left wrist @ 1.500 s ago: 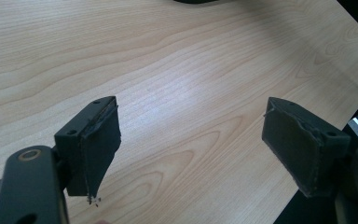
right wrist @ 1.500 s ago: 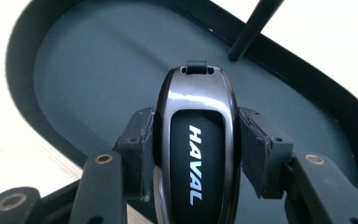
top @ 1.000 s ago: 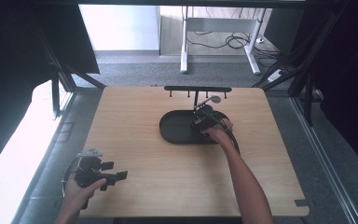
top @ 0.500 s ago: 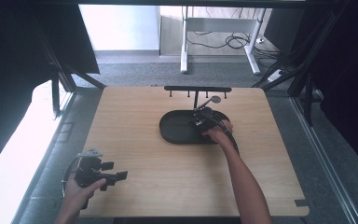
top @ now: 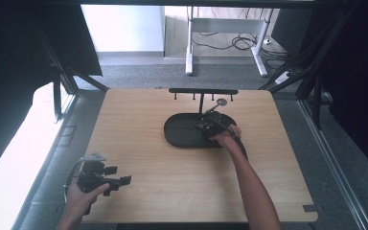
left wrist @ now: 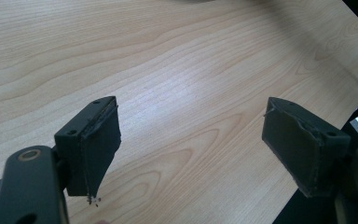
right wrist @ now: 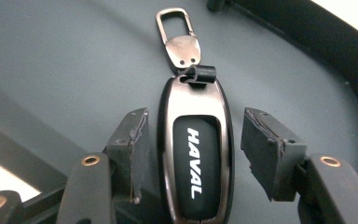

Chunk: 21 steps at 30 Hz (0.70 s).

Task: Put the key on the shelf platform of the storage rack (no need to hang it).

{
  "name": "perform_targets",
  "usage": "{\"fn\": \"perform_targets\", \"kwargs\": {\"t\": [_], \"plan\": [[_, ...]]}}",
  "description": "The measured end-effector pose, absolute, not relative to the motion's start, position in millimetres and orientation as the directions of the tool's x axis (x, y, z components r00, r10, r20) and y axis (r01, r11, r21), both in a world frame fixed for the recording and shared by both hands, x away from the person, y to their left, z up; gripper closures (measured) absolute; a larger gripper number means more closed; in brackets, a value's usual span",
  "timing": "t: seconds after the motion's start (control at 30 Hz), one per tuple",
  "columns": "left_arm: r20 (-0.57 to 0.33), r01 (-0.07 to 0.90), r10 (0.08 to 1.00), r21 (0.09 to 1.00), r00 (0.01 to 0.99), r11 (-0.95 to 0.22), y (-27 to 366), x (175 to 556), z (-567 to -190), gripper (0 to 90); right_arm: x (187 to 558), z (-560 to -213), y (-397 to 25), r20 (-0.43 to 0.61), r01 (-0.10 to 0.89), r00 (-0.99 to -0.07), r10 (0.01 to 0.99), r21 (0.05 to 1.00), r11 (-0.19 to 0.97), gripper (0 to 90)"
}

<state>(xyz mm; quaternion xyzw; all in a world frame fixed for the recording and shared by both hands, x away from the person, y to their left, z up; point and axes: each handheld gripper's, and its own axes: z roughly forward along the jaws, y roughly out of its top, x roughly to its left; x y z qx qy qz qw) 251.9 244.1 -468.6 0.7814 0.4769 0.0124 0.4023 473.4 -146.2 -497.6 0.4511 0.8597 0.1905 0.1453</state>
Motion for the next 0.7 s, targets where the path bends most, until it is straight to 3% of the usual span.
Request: {"fn": "perform_targets", "kwargs": {"t": [0.43,0.7], "plan": [[-0.363,0.735,0.752,0.637,0.549,-0.229,240.7,251.5,-469.0,19.5,435.4,-456.8,-151.8,-0.042,0.633,-0.631,0.774,0.55,0.546,38.9],[-0.361,0.734,0.752,0.638,0.551,-0.232,240.1,251.2,-468.7,19.5,403.1,-451.9,-164.8,-0.037,0.592,-0.664,0.747,0.583,0.556,38.1]]}}
